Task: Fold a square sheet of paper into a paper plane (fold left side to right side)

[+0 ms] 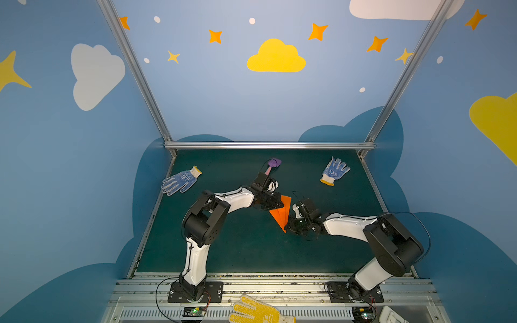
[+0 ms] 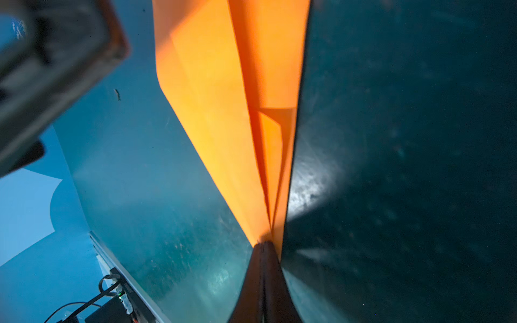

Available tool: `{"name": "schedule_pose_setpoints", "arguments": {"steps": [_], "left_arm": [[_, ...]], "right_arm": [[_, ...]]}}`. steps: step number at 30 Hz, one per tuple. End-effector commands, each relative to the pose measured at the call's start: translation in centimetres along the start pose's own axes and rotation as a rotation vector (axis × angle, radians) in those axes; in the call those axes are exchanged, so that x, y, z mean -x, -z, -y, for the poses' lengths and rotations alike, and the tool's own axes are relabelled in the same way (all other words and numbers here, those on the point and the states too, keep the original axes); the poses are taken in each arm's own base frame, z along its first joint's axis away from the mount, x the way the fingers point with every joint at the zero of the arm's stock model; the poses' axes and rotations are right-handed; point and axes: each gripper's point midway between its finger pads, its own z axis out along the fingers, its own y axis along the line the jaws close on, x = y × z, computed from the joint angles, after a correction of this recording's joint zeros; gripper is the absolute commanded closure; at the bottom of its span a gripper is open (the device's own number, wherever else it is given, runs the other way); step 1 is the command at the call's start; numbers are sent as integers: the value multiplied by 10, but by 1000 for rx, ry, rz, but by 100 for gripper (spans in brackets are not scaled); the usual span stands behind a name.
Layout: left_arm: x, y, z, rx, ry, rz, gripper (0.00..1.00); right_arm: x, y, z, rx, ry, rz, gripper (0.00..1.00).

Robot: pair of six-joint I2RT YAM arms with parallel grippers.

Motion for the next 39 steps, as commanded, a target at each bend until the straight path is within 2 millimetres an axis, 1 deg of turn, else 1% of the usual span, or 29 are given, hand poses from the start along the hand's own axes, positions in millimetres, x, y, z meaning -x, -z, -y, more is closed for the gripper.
{"name": "schedule_pose_setpoints", "arguments": {"steps": [1,5,6,10,14,17,21,23,28,32,35,39], "left_arm": [[7,-5,-8,12,-2,7,96],[5,-12,-28,54,16,0,96],[6,-14,-33,61,26,1,96],[5,-20,-49,80,54,-2,96],[3,-25,-55,89,72,-5,96],[-3,-26,-62,102,84,-7,96],[-6,-26,-64,106,87,-9,96],[-7,-26,-65,108,89,-10,96],[-10,-26,-68,113,90,-16,96],[-11,-26,-69,113,90,-18,96],[-13,-26,-70,116,92,-20,96],[-15,-26,-71,116,93,-24,96]], "right_arm": [[-25,-5,59,-210,-52,-86,100],[-25,-4,57,-196,-54,-92,100],[-17,-3,45,-171,-45,-75,100],[-9,1,29,-123,-39,-64,100],[3,8,9,-72,-37,-42,100],[14,15,-6,-46,-32,-13,100],[29,23,-22,-22,-22,24,100],[35,23,-28,-20,-17,34,100],[48,12,-34,-29,-22,38,100],[55,0,-32,-48,-32,42,100],[53,-9,-27,-62,-35,24,100],[42,-18,-17,-73,-39,-20,100]]}}
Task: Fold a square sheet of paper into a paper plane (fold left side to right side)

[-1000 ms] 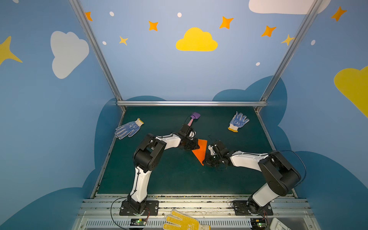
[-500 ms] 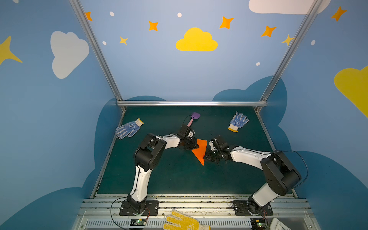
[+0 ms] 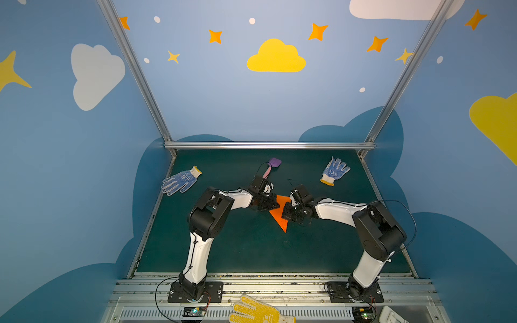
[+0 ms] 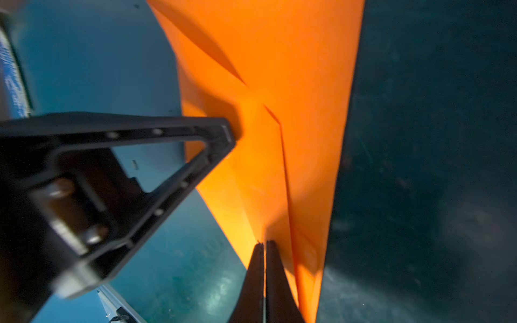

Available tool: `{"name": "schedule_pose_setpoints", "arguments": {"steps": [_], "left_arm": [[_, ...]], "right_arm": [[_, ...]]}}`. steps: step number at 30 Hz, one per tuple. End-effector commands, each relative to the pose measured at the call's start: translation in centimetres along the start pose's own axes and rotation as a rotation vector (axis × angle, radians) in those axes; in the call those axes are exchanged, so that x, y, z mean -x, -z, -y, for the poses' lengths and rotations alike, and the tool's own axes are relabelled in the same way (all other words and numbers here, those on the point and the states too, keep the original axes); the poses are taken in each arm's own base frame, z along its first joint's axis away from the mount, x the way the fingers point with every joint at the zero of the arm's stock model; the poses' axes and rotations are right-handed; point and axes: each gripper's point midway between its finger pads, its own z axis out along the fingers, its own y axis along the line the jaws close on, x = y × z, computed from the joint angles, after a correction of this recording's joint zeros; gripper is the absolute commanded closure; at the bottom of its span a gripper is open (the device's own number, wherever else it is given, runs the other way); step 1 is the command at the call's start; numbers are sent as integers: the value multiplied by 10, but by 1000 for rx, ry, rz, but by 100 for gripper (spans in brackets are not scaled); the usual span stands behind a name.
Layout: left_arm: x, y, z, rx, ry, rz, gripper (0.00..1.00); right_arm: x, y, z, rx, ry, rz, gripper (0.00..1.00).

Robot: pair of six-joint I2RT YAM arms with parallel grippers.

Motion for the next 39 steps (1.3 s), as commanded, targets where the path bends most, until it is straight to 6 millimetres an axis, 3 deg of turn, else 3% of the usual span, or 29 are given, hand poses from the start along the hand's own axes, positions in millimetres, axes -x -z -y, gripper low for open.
{"name": "schedule_pose_setpoints", "arguments": {"steps": [1,10,28,39], "left_arm": [[-20,-9,-35,103,50,-43,96],[-22,-10,-41,113,62,-49,96],[-22,-10,-42,118,65,-48,96],[-21,-11,-42,118,67,-48,96]], "right_arm": [[-8,-4,6,-11,5,-31,100],[-35,0,30,-48,12,-75,100],[-61,6,41,-63,43,-114,100],[-80,7,58,-117,60,-141,100]]}}
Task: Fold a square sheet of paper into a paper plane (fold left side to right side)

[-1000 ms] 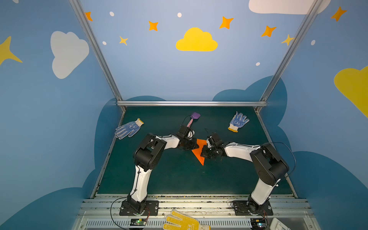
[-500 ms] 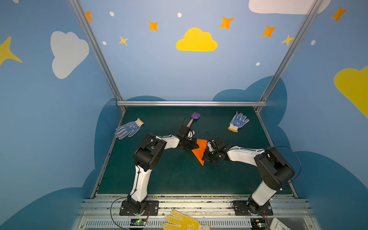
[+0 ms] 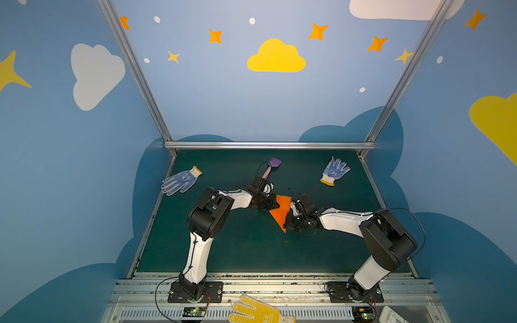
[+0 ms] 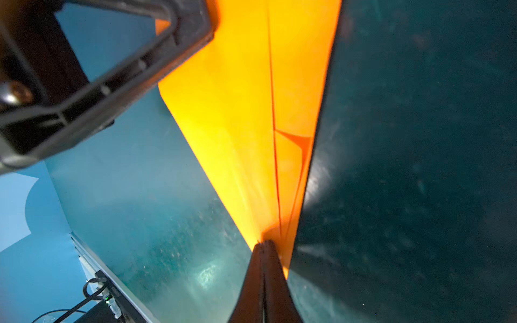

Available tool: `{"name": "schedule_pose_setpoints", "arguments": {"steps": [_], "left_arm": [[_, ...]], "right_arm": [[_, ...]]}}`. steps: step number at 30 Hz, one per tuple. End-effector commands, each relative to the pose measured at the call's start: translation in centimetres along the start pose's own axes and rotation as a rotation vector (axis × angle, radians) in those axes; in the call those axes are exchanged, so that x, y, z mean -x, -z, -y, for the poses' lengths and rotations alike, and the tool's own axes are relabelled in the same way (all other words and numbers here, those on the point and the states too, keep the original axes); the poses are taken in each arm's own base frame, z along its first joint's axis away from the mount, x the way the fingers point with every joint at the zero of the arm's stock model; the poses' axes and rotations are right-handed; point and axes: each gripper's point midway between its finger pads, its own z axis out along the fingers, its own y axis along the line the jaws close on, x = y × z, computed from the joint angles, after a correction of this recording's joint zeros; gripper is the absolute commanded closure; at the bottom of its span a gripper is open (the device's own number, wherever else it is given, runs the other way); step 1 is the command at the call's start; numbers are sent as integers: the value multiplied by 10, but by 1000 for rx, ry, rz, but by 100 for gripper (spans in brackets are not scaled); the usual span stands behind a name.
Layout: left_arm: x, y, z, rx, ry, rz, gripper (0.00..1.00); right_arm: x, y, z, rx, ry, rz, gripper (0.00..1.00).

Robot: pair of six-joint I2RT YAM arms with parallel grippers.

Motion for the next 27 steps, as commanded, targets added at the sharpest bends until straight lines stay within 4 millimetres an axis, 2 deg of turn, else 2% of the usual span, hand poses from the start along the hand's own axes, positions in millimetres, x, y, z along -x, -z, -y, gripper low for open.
{"name": "schedule_pose_setpoints", "arguments": {"steps": [1,11,12,22,25,27], "left_arm": [[-21,-11,-42,123,66,-48,96],[-21,-11,-42,125,69,-49,96],[-21,-11,-42,125,69,-49,96],[-19,-11,-41,122,67,-44,96],[-16,-9,-35,104,64,-41,96],[-12,-7,-26,79,52,-32,96]], "right_arm": [[-39,-4,42,-137,-34,-108,100],[-54,-3,49,-147,-32,-128,100],[-63,-3,60,-167,-39,-147,100],[-86,3,79,-183,-69,-160,100],[-90,6,82,-169,-86,-159,100],[-86,12,81,-144,-97,-141,100]]}}
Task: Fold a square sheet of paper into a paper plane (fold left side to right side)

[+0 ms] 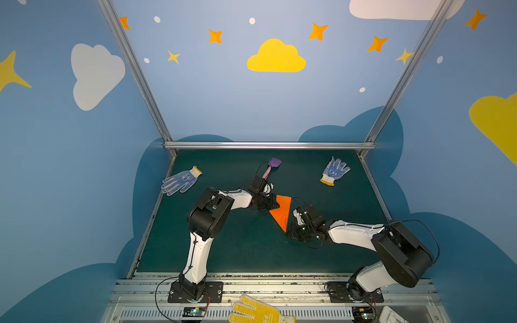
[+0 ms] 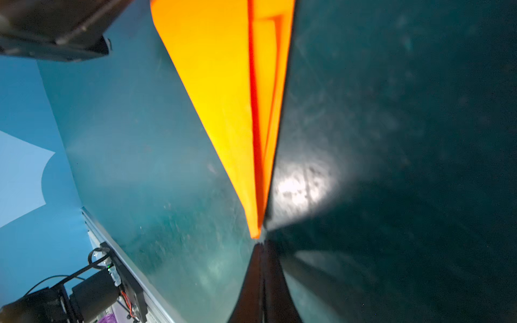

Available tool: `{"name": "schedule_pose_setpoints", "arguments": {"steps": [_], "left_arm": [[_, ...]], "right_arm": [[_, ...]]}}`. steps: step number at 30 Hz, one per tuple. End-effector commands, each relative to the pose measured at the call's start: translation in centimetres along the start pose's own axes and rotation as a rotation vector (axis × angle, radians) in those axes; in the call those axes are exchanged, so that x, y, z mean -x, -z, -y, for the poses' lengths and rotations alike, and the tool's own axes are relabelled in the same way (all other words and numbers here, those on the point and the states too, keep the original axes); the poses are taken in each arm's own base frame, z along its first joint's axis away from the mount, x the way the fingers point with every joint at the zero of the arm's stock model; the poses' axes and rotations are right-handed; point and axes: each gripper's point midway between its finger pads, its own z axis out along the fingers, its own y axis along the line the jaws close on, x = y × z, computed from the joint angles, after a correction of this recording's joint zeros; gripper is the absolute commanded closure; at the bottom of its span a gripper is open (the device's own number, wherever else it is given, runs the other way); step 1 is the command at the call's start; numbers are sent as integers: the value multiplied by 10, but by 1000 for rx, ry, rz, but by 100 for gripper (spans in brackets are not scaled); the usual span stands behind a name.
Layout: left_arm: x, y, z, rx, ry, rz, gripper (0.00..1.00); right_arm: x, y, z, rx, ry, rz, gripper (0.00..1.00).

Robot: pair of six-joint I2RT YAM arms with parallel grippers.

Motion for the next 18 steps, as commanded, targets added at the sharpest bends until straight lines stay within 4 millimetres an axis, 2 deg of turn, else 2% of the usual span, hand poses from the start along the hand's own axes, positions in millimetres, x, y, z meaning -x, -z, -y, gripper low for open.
{"name": "schedule_pose_setpoints", "arguments": {"steps": [1,6,9,13,18], "left_arm": [[-10,-5,-20,63,41,-29,96],[7,13,14,0,-3,8,95],[13,22,26,-15,-16,19,92],[19,25,30,-10,-30,21,92],[22,22,18,20,-23,12,92]], "right_arm": [[-43,6,60,-187,-107,-129,100],[-10,24,45,-97,-123,-38,100],[8,31,35,-55,-121,3,100],[25,34,24,12,-125,42,100],[37,38,17,67,-136,78,85]]}}
